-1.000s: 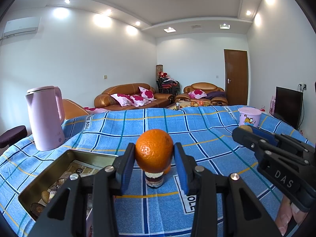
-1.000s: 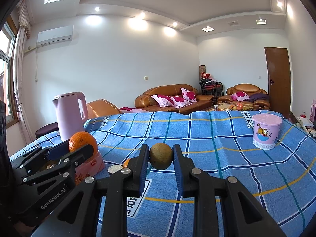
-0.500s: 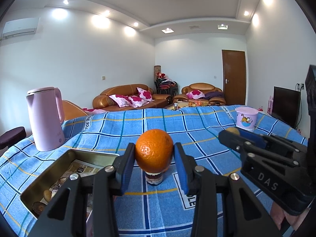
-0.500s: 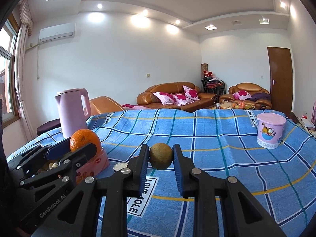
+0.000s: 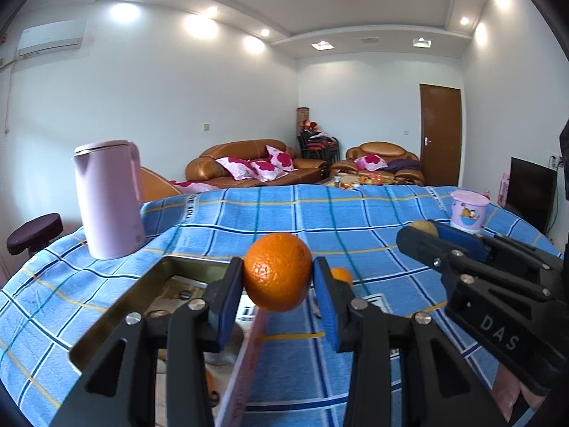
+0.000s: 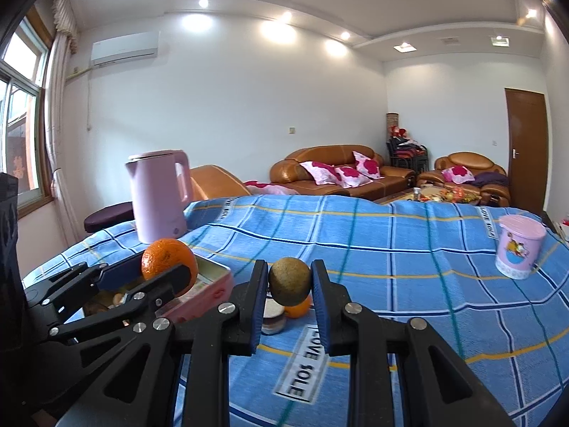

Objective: Organize fruits
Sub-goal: 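Lift the orange with the left gripper while the right holds the kiwi, then carry the orange in the left gripper over the tin while the right carries the kiwi there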

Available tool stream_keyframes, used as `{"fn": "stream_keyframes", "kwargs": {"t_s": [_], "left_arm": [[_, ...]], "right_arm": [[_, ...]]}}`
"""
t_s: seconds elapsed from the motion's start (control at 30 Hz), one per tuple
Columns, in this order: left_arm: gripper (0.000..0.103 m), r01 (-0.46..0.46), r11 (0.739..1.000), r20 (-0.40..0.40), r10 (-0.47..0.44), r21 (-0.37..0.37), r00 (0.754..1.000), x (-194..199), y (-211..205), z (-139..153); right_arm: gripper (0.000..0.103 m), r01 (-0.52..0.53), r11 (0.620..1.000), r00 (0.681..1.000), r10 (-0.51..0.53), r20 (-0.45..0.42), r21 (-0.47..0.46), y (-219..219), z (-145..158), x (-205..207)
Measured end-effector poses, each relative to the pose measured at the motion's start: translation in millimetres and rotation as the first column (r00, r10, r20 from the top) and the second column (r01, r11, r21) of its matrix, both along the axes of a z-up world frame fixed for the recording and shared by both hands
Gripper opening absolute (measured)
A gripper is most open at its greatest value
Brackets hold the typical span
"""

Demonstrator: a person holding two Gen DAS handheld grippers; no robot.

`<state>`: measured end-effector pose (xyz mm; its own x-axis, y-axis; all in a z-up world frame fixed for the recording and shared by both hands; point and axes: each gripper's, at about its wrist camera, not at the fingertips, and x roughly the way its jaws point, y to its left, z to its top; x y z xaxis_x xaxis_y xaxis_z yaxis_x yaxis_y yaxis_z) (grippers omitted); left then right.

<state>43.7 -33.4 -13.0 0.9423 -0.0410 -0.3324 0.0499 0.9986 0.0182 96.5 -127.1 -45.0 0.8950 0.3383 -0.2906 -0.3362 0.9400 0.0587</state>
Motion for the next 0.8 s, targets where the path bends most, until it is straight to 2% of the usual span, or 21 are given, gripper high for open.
{"fn": "stream_keyframes", "kwargs": {"t_s": [0.37, 0.8], "left_arm": [[0.041, -0.081, 0.997, -0.033, 0.081, 0.000, 0.996, 4.3, 37.0, 0.4], [0.041, -0.185, 0.983, -0.084, 0.183, -0.017, 0.979, 9.7, 88.2, -6.9]], "right_arm": [[0.027, -0.076, 0.997, 0.997, 0.076, 0.001, -0.019, 36.3, 6.1, 3.7], [0.026, -0.155, 0.987, 0.988, 0.154, -0.021, -0.039, 77.4, 4.3, 8.6]]}}
